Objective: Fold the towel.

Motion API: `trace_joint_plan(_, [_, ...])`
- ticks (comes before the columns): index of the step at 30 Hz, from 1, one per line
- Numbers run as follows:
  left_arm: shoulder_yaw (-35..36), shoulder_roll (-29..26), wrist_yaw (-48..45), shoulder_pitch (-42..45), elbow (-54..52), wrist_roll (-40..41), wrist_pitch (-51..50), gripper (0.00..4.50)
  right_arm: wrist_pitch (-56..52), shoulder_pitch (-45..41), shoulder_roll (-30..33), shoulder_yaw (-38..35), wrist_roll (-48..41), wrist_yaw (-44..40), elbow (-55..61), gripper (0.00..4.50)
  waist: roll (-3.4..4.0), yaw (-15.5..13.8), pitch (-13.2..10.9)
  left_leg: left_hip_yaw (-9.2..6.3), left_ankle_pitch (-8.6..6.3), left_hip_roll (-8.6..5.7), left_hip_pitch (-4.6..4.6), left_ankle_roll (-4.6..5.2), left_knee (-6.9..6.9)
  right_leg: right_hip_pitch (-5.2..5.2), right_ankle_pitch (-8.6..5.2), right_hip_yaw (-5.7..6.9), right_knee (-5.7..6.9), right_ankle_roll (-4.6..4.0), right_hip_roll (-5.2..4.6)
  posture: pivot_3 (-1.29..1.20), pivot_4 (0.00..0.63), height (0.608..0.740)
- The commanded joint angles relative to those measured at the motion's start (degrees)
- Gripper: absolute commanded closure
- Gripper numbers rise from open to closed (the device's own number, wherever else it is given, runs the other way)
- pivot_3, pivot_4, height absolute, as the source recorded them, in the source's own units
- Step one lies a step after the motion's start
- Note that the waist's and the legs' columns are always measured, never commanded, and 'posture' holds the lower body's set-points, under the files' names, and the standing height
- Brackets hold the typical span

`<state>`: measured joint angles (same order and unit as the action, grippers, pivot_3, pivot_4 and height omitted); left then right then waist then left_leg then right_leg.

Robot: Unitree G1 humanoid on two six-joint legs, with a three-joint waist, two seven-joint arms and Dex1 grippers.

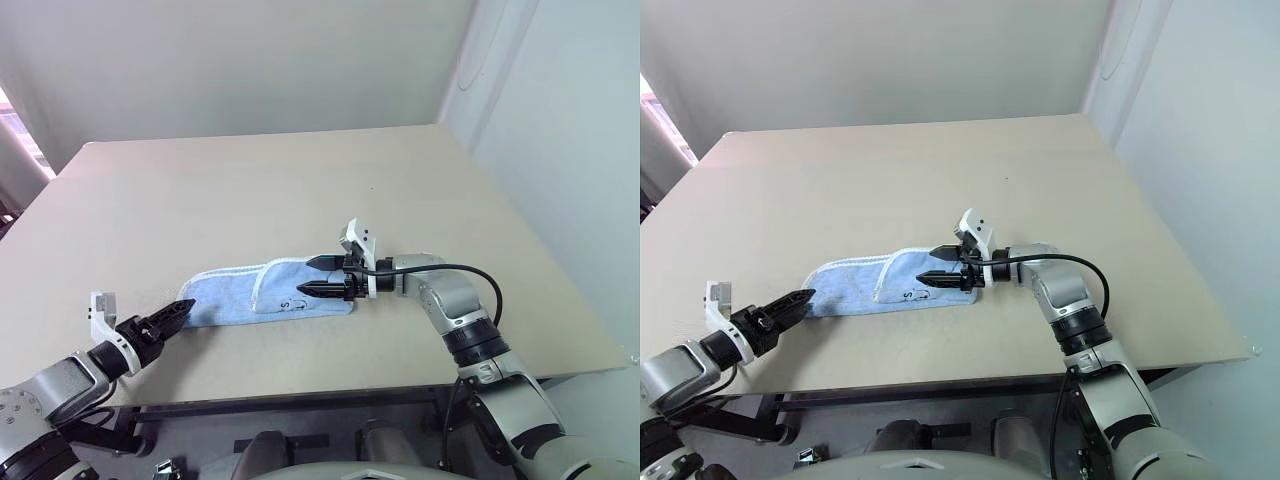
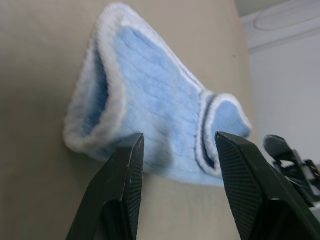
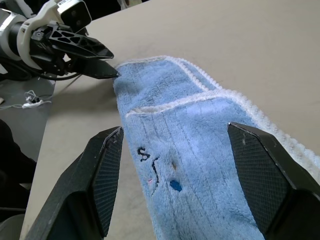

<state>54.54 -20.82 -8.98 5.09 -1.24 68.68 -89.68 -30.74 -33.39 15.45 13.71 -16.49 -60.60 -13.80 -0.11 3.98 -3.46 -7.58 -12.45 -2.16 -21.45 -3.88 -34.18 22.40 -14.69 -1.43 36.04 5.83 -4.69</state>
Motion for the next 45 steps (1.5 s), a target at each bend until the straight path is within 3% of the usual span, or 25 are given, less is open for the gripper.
trace_joint_plan(1, [0.93,0.85,2.45,-1.20,0.68,2.33,-1.31,2.13,1.24,-1.34,0.12,0.02,0.19,-0.16,0.04,1.05,0.00,0.01,0.00,0.00,0.00,0.00,0.00,-0.01,0.00,0.00,0.00,0.00,0.00,0.00,0.00,0.00,0.000,0.731])
trace_joint_plan(18, [-1.30,0.98,13.83,1.30,6.69,6.03,7.56,2.13,1.48,-1.52,0.10,0.02,0.77,0.69,-0.42,1.05,0.01,-0.08,0.01,0.01,-0.03,0.00,0.01,-0.05,0.02,0.02,0.00,0.00,-0.02,0.00,0.00,0.00,0.000,0.731])
trace_joint_plan(26, [-4.28,0.75,16.78,-1.50,5.65,13.07,7.71,2.13,0.95,-1.36,0.82,-0.15,0.99,1.09,-0.05,1.05,0.01,0.01,0.01,0.02,-0.03,0.00,-0.01,-0.05,0.04,0.02,0.00,0.00,-0.06,0.00,-0.01,0.00,0.000,0.731])
trace_joint_plan(29, [-5.20,-0.05,18.01,-3.72,4.97,16.78,8.77,2.66,1.04,-1.31,1.03,-0.07,1.24,1.26,-0.21,1.05,0.01,0.02,0.01,0.03,-0.05,0.00,-0.01,-0.09,0.04,0.02,0.00,-0.01,-0.07,0.00,-0.01,0.00,0.000,0.731])
trace_joint_plan(34, [-7.93,-1.43,21.24,-7.12,4.10,22.80,12.26,4.44,1.34,-1.46,0.78,0.19,1.53,1.21,-0.72,1.05,0.02,0.02,0.01,0.03,-0.07,0.01,-0.01,-0.12,0.04,0.09,-0.01,-0.01,-0.12,-0.01,-0.02,0.00,0.000,0.731])
trace_joint_plan(39, [-11.34,-2.07,24.81,-9.90,3.81,26.12,16.99,4.48,1.91,-1.56,0.35,0.56,1.91,1.21,-1.49,1.05,0.04,-0.01,0.01,0.04,-0.14,0.01,-0.02,-0.23,0.05,0.15,0.00,-0.01,-0.36,-0.01,-0.04,0.00,0.000,0.731])
trace_joint_plan(45, [-15.97,-4.08,21.28,-12.21,0.01,25.36,20.34,4.48,2.98,-1.48,0.40,0.82,2.65,0.97,-1.79,1.05,0.04,-0.02,0.01,0.07,-0.19,0.01,-0.08,-0.31,0.20,0.11,0.09,-0.01,-0.57,-0.14,-0.04,0.00,0.000,0.731])
